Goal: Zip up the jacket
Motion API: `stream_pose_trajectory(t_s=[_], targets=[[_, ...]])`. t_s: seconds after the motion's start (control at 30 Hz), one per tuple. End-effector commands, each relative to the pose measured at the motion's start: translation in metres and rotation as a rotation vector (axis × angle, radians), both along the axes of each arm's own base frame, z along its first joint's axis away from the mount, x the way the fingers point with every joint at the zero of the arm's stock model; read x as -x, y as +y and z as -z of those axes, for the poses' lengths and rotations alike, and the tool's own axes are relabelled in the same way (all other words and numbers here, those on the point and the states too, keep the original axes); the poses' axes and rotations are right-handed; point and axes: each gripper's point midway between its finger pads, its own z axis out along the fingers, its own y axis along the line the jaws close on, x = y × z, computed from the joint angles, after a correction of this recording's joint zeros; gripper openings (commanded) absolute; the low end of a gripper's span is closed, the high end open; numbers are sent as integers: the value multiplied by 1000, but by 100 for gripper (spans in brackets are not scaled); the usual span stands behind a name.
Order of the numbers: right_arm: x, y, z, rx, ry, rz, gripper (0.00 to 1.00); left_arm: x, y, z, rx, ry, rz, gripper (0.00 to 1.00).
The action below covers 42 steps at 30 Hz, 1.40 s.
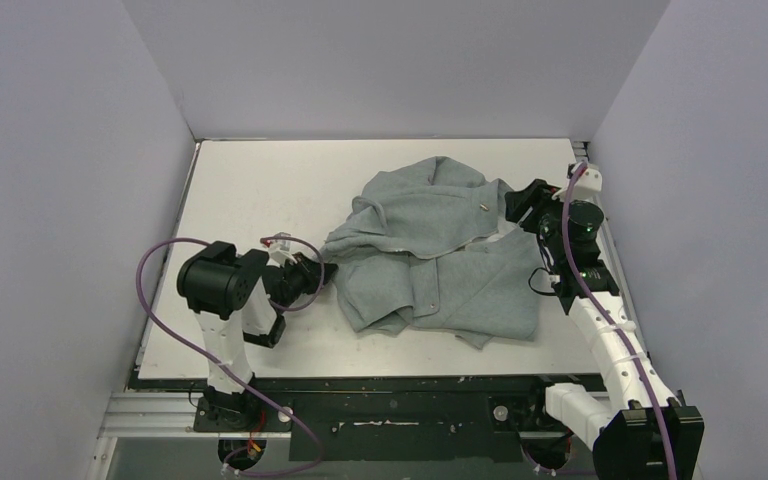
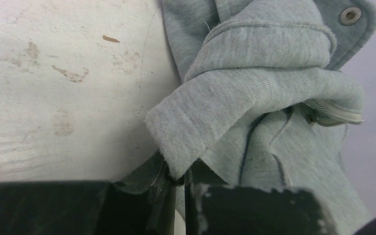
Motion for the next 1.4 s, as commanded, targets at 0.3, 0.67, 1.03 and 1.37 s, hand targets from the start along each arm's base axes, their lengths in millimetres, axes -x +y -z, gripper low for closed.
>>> stream_pose_trajectory(t_s=[0.3, 0.67, 1.03, 1.37], targets=[[13, 18, 1, -15, 24, -100, 52, 34, -7, -91, 127, -107, 101, 0], [-22, 24, 75, -45, 284, -129, 60, 51, 29, -84, -140, 205, -12, 0], [-82, 8, 127, 42, 388, -147, 64, 76, 17, -99, -192, 378, 157, 0], [-117, -21, 156, 98, 341, -211, 66, 69, 15, -108, -202, 462, 163, 0]])
